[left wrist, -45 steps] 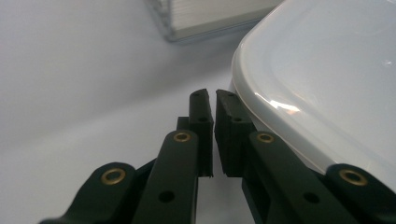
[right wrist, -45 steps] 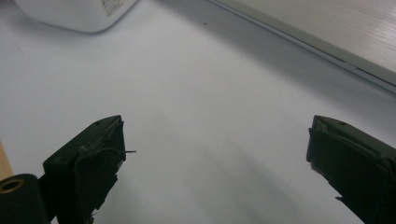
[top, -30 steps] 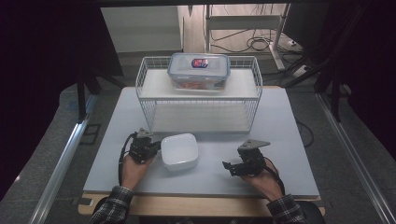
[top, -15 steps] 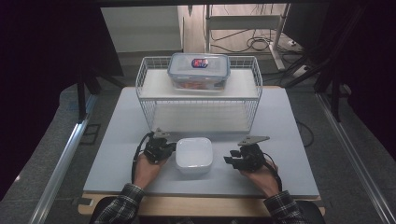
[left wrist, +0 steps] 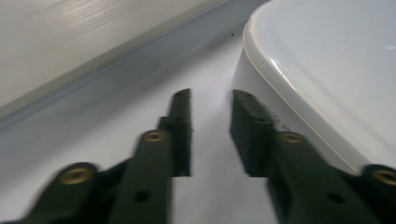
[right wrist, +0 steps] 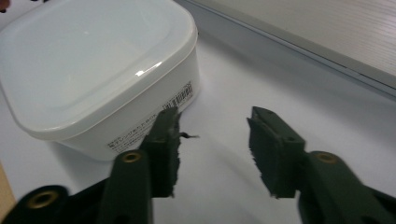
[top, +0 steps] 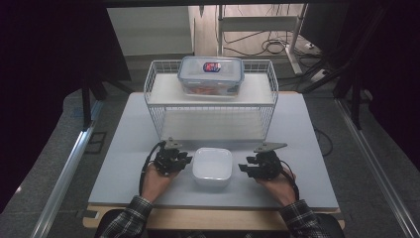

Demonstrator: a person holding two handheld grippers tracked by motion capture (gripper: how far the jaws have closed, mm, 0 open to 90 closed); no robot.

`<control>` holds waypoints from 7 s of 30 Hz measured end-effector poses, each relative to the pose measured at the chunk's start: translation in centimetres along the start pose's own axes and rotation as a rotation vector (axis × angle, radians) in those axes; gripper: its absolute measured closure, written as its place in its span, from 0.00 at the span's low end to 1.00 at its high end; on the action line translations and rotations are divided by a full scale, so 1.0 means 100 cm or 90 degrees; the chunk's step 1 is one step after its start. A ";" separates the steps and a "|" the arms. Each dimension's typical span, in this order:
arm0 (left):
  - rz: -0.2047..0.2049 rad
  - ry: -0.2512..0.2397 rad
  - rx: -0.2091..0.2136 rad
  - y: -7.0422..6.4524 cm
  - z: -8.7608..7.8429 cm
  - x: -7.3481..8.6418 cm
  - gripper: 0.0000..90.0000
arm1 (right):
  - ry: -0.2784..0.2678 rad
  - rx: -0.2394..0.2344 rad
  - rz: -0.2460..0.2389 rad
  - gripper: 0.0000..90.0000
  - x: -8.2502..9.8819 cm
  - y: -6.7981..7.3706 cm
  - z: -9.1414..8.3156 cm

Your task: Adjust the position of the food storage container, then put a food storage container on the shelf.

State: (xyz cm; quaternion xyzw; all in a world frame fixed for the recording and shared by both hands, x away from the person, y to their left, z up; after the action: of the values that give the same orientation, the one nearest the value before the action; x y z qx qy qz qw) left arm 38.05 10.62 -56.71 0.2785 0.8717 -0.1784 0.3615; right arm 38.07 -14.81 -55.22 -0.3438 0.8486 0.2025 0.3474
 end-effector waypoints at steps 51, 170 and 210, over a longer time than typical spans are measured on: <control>0.046 -0.021 0.103 -0.028 -0.023 -0.008 0.18 | -0.018 -0.062 0.003 0.14 -0.017 0.029 -0.008; -0.075 -0.194 0.104 -0.009 -0.121 -0.147 0.87 | -0.196 -0.071 0.063 0.88 -0.182 0.035 -0.086; -0.084 -0.255 0.111 0.028 -0.156 -0.261 0.86 | -0.263 -0.066 0.084 0.89 -0.290 0.004 -0.121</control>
State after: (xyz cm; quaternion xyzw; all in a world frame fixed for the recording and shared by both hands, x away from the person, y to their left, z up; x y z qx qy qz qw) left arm 46.73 11.43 -27.46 0.2101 0.7802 -0.3277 0.4895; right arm 47.49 -8.80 -25.87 -0.2564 0.7682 0.3345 0.4819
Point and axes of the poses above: each handheld gripper's, and its own axes: z roughly forward along the jaws, x roughly out of its underside, y roughly to its left, the point moved 8 cm from there along z, roughly forward along the jaws
